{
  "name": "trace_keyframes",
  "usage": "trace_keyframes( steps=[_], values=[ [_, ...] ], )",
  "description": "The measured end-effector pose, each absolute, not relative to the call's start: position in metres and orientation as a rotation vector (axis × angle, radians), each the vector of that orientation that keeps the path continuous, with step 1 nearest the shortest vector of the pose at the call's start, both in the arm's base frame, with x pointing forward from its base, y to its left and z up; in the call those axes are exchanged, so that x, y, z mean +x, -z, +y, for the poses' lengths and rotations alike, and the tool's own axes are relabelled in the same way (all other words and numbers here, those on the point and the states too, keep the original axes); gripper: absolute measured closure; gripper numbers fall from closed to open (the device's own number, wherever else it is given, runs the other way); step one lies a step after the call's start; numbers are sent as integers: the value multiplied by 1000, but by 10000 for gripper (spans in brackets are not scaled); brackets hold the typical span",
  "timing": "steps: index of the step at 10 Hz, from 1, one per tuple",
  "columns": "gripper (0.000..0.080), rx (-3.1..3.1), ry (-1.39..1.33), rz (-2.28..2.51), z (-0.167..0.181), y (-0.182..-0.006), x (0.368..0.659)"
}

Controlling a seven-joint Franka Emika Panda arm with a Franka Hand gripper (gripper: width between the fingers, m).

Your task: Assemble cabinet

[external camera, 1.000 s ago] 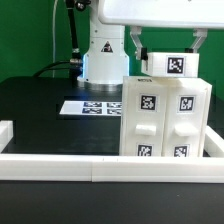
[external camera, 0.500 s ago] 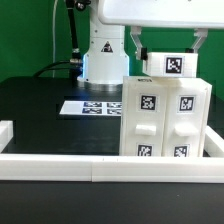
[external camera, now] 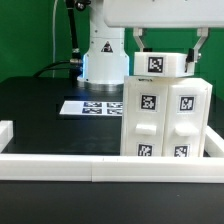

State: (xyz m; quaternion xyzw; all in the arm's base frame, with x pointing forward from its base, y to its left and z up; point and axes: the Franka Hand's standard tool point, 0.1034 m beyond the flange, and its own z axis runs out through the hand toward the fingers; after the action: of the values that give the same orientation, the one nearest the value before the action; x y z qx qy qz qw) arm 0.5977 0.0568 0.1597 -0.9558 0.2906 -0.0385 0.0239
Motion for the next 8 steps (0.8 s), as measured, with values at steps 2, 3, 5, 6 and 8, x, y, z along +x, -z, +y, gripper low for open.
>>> trace_keyframes(
  steps=[2,3,5,6,8],
  values=[
    [238,-2771,148,1278,60,-160,599],
    [238,-2657,132,1463,63,-160,599],
    [238,-2512,106,1669,66,-160,599],
    [238,-2387,83,1822,68,-160,599],
    [238,-2221,50,1997,70,-159,599]
  ],
)
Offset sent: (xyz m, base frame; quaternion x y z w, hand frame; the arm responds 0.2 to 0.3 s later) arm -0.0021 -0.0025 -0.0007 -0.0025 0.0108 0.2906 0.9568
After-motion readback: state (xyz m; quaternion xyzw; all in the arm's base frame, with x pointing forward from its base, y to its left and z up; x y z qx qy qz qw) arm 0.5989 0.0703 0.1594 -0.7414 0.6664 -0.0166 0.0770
